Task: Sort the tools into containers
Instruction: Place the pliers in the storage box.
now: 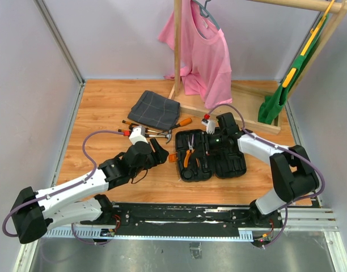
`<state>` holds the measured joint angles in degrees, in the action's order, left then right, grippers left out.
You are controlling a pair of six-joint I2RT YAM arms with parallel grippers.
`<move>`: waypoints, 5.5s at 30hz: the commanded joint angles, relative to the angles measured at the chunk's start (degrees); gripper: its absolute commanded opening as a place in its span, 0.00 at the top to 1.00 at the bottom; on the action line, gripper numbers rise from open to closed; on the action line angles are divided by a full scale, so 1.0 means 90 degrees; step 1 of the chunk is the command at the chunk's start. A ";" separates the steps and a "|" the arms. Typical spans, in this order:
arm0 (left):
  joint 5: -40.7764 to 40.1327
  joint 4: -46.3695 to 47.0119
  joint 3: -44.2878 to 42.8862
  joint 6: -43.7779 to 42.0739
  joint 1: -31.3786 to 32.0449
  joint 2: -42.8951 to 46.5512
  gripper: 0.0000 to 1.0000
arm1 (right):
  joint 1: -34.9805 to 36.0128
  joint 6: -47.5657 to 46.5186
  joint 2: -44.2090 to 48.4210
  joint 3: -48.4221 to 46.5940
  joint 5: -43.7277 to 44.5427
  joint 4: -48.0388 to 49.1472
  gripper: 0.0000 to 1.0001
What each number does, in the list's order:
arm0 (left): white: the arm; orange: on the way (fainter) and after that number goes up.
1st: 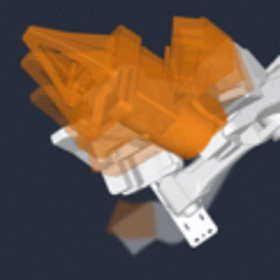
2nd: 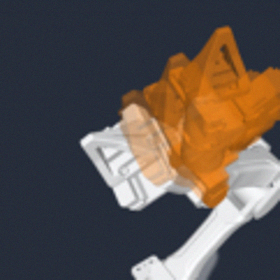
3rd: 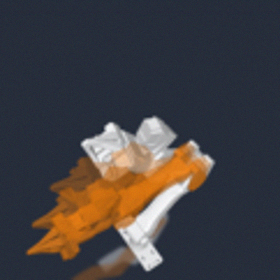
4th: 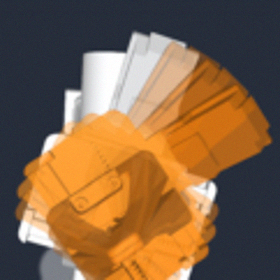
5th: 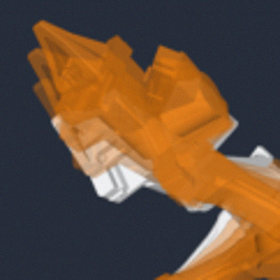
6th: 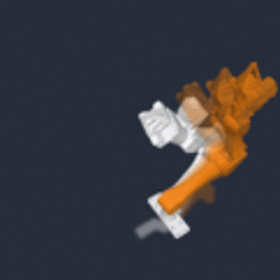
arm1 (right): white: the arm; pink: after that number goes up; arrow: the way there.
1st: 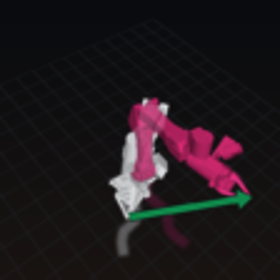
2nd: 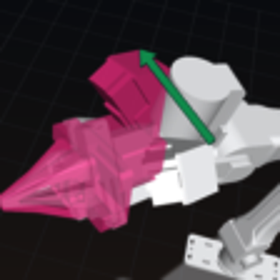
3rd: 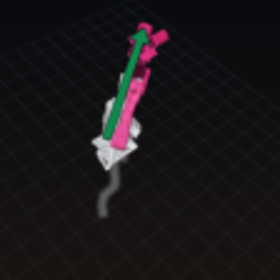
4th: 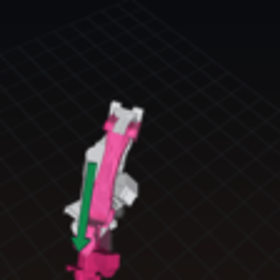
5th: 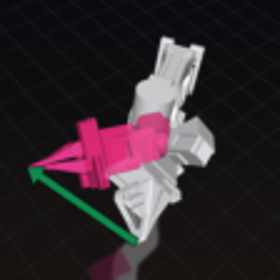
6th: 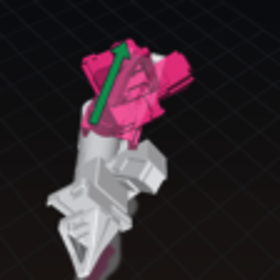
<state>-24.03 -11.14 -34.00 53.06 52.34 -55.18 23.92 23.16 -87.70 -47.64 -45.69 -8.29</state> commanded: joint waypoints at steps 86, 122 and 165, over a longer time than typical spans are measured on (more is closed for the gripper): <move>-0.0170 0.0127 0.0213 0.0135 0.0053 -0.0107 0.39 | 0.1251 0.0139 0.0692 0.0513 0.3223 0.0915 0.96; -0.0147 0.0184 0.0188 0.0082 0.0053 -0.0207 0.39 | 0.2007 0.0898 0.0324 0.0199 0.4224 0.0327 0.99; -0.0181 0.0122 0.0228 0.0105 0.0054 -0.0303 0.39 | 0.2022 0.0358 -0.0252 -0.0220 0.4607 0.0277 0.89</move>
<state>-24.36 -10.44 -32.29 54.08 52.34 -57.41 41.34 27.88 -90.13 -48.38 -4.51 -5.80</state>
